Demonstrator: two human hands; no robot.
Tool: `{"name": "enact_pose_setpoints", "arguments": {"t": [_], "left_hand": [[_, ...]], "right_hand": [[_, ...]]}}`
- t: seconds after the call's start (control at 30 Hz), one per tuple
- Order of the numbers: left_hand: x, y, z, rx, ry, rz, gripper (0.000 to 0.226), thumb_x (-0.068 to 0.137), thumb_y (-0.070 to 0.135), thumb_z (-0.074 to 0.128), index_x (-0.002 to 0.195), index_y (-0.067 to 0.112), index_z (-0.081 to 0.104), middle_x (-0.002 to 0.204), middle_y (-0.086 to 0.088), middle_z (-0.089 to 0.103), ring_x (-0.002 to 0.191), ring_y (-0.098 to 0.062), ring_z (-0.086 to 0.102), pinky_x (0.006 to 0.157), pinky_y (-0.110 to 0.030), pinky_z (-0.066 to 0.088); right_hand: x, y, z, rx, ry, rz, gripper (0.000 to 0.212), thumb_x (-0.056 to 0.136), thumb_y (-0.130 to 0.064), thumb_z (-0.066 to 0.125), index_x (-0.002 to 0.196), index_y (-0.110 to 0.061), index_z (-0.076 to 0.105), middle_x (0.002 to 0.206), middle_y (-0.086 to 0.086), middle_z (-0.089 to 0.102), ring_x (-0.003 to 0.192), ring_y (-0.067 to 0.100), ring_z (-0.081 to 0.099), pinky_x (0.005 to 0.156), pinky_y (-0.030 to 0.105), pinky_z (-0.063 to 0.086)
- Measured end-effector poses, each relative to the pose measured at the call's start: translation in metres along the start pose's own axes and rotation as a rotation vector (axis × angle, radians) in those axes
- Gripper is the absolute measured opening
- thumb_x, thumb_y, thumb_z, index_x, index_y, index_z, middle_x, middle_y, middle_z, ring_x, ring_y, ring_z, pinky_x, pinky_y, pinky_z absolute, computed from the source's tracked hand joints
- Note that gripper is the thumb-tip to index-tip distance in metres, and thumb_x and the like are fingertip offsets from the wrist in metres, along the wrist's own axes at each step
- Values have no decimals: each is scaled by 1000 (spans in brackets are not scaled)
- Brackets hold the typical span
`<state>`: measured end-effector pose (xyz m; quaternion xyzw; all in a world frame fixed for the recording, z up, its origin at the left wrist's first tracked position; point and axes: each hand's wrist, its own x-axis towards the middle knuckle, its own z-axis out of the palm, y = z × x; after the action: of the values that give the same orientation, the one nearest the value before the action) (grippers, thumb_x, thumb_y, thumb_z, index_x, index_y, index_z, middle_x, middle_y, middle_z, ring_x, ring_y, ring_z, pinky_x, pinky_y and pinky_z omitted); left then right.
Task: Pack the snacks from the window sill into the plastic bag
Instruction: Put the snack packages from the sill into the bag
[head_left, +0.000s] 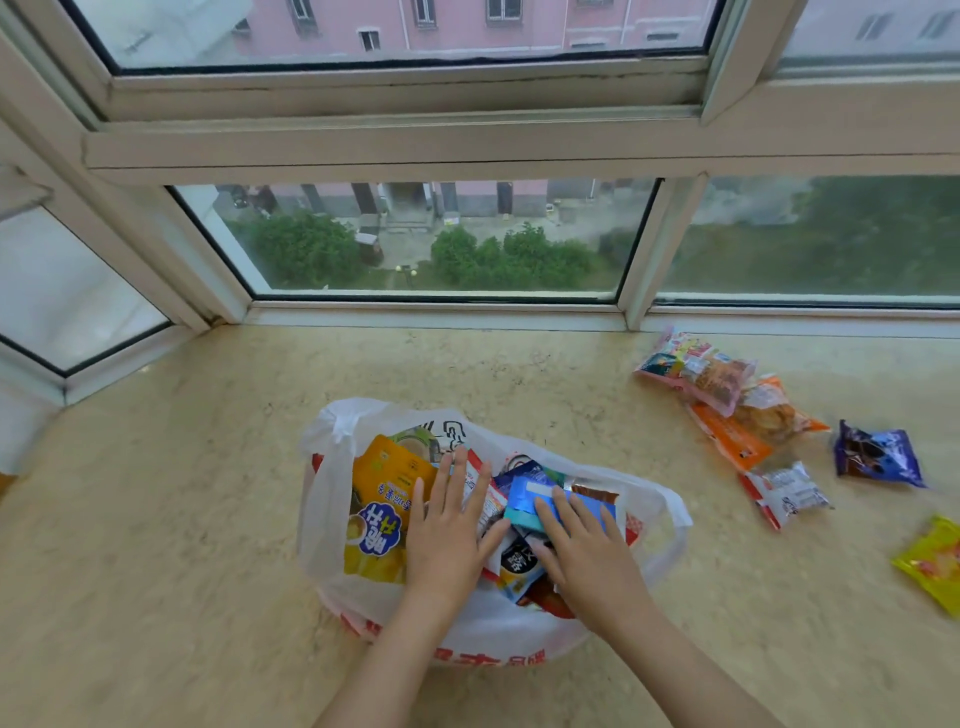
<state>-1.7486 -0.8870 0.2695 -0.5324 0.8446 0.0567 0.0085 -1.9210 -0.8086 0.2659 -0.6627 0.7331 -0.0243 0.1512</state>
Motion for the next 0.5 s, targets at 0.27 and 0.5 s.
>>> {"name": "enact_pose_setpoints", "arguments": {"t": [0.27,0.5], "left_hand": [[4,31,-26,-85,83,33,65,93,62,22,137,21,47,144,-7,46,133,-23,34,104,-49,37],[15,118,-60,-256,192,201,50,91,50,35,131,24,47,134,0,52,120,-21,50,88,-40,50]], "right_hand": [[-28,6,-32,-42,91,-5,68,101,-47,7,126,-17,62,136,6,56,124,26,55,101,48,37],[-63,61,-82,-46,312,106,51,100,-39,24,125,-16,61,131,8,60,117,26,58,92,47,49]]}}
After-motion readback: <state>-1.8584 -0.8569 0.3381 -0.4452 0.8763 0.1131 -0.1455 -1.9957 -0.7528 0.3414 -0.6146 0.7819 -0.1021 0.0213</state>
